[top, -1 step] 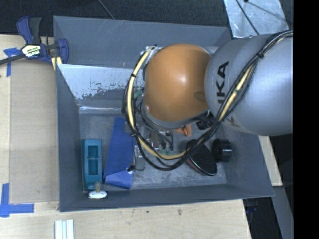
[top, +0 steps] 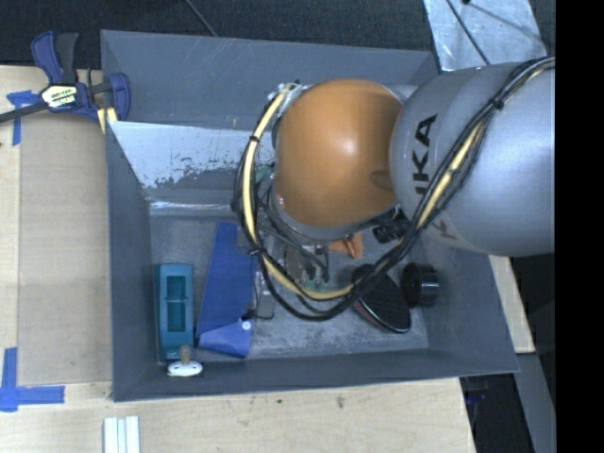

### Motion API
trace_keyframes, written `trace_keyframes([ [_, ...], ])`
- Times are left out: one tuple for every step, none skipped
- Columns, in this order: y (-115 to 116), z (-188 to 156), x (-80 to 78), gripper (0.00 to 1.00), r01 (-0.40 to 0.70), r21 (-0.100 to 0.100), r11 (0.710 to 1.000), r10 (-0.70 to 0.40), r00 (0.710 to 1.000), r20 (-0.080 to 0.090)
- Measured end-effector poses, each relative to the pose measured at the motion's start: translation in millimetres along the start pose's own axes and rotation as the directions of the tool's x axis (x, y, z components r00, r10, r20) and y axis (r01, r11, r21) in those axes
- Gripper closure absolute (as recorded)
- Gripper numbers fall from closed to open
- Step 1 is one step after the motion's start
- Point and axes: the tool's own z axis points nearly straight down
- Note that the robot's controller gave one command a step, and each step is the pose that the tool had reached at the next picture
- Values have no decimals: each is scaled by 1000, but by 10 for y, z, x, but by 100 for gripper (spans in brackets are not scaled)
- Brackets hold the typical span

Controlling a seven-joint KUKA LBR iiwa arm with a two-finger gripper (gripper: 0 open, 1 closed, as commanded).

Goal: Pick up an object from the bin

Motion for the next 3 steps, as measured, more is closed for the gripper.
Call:
trace_keyframes([
  [-229,234,-252,0,63,0,998,-63,998,1],
  [-609,602,-800,0,187,1,982,-187,982,6],
  [-770,852,-759,0,186,2,983,-186,983,7],
])
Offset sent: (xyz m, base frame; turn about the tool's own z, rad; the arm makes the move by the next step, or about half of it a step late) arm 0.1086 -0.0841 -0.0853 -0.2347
